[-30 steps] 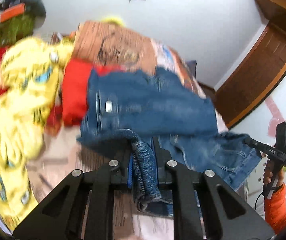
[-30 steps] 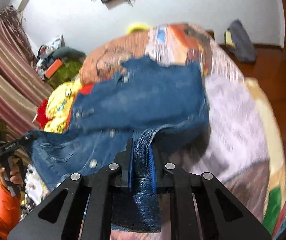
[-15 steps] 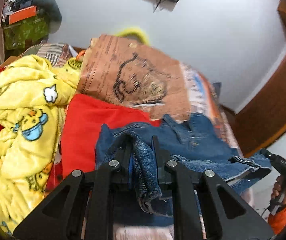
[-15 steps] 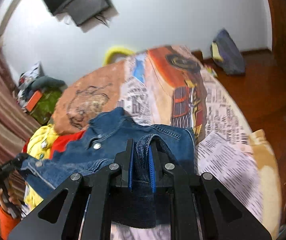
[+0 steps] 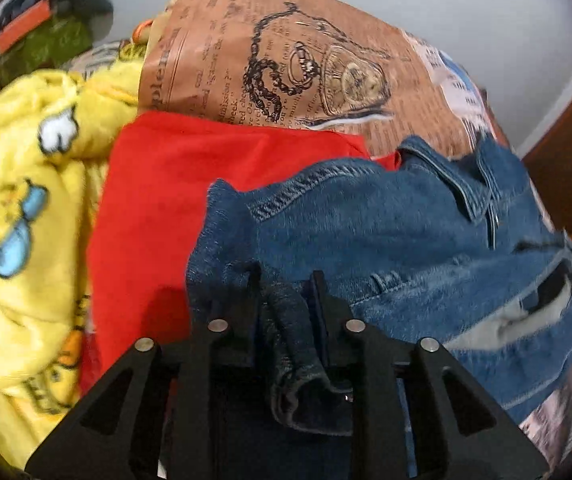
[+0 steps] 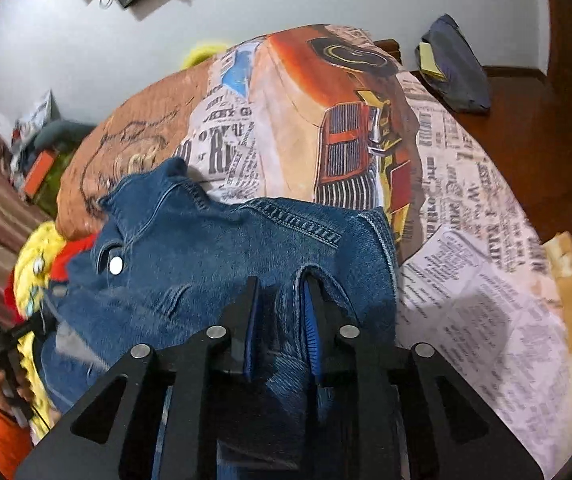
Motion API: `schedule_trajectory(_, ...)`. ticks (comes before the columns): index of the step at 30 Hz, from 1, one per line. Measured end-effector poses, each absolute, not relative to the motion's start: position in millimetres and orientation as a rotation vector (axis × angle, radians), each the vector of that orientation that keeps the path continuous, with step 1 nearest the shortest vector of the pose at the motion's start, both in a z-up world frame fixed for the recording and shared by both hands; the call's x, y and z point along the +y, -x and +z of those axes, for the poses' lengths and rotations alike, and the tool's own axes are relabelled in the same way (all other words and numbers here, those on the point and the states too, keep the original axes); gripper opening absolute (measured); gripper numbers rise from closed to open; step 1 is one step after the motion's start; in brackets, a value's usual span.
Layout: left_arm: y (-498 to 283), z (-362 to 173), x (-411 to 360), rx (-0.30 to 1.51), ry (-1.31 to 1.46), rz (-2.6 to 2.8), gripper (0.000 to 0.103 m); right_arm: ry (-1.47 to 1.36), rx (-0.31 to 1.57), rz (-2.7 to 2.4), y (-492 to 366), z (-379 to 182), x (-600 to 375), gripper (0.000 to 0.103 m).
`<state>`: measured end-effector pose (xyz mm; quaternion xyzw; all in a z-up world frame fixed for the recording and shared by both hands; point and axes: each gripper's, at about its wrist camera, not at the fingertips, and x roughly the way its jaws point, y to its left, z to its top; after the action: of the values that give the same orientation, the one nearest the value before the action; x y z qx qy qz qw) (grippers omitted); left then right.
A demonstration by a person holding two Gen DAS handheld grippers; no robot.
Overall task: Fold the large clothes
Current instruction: 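Fold the held hem over the jacket body and release both grippers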
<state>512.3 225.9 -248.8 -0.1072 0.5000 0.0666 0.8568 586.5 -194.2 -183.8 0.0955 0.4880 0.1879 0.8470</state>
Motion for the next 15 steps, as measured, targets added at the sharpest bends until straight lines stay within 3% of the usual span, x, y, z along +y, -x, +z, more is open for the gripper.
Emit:
schedule_trajectory(2, -503, -232, 219, 1.033, 0.141, 0.194, 0.059, -0.161, 1.015, 0.375, -578, -168, -196, 0.033)
schedule_trajectory(4, -491, -214, 215, 0.978, 0.098, 0.203, 0.067, -0.122, 0.972, 0.363, -565, -151, -198, 0.043)
schedule_trajectory(10, -452, -192, 193, 0.978, 0.093, 0.077, 0.068, -0.037, 0.884, 0.397, -516, -123, -197, 0.049)
schedule_trajectory(15, -435, -215, 155, 1.040, 0.061, -0.013, 0.068, 0.015, 0.917, 0.460, -485, -137, -179, 0.054)
